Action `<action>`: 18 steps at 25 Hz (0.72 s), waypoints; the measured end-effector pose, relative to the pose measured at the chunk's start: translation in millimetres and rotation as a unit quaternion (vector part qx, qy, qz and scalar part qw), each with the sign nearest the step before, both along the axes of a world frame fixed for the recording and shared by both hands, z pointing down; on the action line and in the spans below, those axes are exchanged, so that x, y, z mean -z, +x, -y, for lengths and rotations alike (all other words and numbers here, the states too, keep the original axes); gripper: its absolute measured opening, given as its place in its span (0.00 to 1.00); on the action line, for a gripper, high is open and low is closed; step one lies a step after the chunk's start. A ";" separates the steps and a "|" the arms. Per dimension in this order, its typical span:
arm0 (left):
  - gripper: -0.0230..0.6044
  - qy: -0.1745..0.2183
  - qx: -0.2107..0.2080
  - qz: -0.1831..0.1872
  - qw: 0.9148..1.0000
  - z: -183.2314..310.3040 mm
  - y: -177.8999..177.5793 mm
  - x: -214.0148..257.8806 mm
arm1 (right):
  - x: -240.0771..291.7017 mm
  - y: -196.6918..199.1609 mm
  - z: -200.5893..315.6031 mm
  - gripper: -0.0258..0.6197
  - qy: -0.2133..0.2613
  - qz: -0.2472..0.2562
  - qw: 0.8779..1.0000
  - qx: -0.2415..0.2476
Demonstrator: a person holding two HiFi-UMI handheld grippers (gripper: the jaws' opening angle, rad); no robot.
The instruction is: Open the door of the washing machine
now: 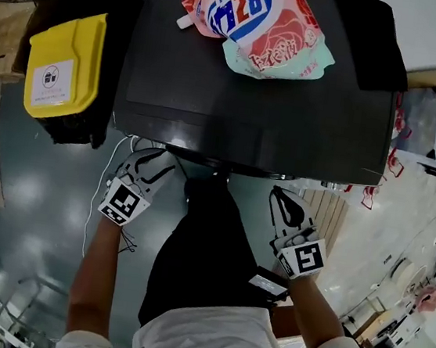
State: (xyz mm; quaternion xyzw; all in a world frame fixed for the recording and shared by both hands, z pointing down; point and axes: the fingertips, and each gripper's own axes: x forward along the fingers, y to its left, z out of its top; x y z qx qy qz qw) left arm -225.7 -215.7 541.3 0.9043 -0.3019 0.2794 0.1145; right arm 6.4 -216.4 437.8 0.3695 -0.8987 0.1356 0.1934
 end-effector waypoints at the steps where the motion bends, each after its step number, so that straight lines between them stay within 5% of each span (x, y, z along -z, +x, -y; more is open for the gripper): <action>1: 0.32 -0.010 -0.015 0.013 1.000 -1.9 1.8 -17.8 | -6.8 -0.9 -1.4 0.10 -0.005 0.002 1.000 0.006; 9: 0.32 -0.055 -0.073 0.066 0.994 -11.4 0.2 -107.5 | -46.4 -12.6 5.8 0.10 0.014 -0.002 0.999 0.045; 18: 0.26 -0.033 -0.116 0.094 0.988 -5.0 10.7 -133.1 | -62.3 -13.1 6.5 0.10 0.025 0.014 0.999 0.024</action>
